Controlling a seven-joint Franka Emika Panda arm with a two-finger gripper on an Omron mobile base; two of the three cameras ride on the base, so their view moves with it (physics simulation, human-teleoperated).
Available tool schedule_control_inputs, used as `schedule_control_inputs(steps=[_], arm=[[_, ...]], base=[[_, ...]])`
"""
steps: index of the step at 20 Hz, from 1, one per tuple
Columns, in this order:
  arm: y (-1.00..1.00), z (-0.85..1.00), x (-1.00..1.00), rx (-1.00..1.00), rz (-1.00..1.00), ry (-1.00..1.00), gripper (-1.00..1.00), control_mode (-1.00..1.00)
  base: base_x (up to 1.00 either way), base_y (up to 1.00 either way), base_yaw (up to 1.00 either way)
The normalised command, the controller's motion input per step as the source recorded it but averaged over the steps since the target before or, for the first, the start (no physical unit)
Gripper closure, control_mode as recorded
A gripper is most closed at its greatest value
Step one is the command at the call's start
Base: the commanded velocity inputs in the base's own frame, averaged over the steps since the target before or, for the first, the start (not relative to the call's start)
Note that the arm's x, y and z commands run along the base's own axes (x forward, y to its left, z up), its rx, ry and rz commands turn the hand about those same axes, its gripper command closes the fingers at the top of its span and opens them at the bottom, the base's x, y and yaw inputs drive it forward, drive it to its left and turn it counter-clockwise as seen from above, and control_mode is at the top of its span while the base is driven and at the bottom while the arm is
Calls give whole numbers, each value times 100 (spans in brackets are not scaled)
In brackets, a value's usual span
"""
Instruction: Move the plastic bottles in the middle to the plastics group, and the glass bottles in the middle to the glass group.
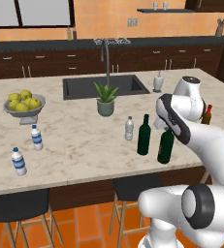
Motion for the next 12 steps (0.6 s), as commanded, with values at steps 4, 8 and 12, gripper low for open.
schedule_control_inputs(steps=[4,8,12], arm=[[-79,0,21,0,0,0,100,-100],[-83,0,20,0,0,3,100,-100],[-79,4,20,0,0,1,100,-100]], base=[[0,0,0],[0,0,0],[0,0,0]])
